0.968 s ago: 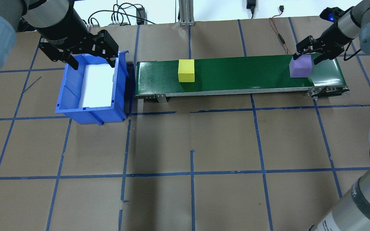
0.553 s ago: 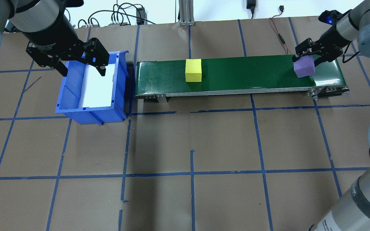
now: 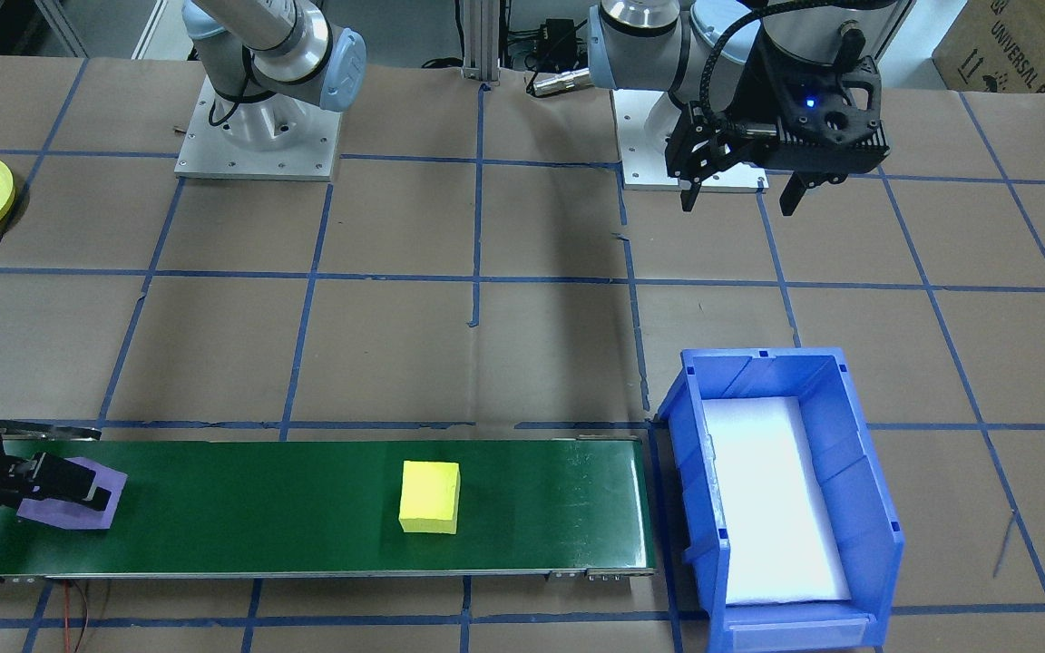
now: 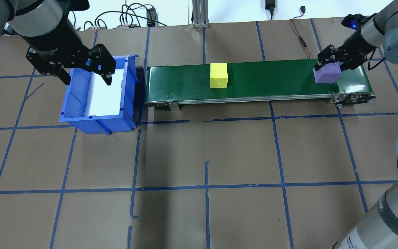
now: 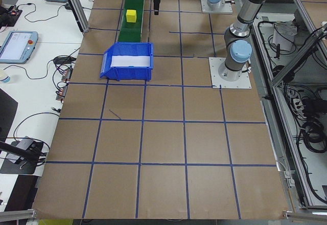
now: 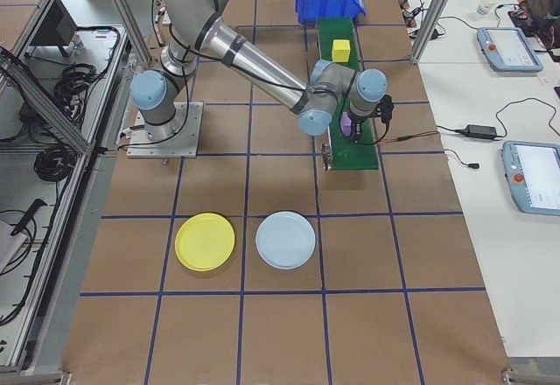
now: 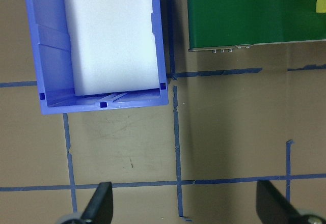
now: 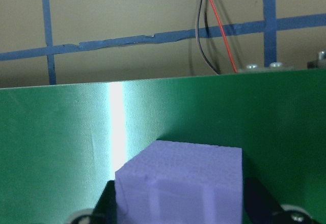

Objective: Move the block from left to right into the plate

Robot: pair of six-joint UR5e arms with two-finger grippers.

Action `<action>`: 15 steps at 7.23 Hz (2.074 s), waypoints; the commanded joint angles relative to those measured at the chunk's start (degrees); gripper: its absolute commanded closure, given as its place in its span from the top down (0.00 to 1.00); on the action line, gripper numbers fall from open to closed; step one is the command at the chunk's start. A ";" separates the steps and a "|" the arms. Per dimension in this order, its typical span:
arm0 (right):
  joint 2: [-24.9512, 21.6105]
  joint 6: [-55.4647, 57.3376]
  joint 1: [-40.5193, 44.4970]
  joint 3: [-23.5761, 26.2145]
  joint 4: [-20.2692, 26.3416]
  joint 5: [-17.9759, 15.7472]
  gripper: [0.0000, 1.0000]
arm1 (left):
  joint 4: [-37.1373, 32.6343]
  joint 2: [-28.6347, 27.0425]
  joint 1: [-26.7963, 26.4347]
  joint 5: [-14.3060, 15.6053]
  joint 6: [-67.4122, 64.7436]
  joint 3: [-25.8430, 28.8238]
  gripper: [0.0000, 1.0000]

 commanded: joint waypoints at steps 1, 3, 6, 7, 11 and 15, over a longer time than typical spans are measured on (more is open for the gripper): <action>-0.67 -0.23 0.00 -0.24 0.00 -3.10 0.06 | 0.11 0.00 -0.20 -0.07 -0.34 0.09 1.00; -5.11 -3.11 -2.00 -0.16 0.61 -8.78 0.06 | 0.11 0.00 -0.20 0.01 -0.43 0.00 1.00; -9.02 -25.28 -18.04 3.88 5.28 -15.24 0.07 | 0.11 0.00 -0.20 0.01 -0.43 0.00 1.00; -8.93 -32.32 -24.46 4.59 4.23 -15.24 0.07 | 0.11 0.00 -0.20 0.10 -0.43 0.09 1.00; -4.71 -37.05 -32.95 7.76 -1.49 -18.57 0.15 | 0.20 0.00 -0.20 0.01 -0.51 0.09 1.00; -3.83 -38.72 -33.22 6.88 -3.34 -13.76 1.00 | 0.29 0.00 -0.11 -0.16 -0.60 0.09 1.00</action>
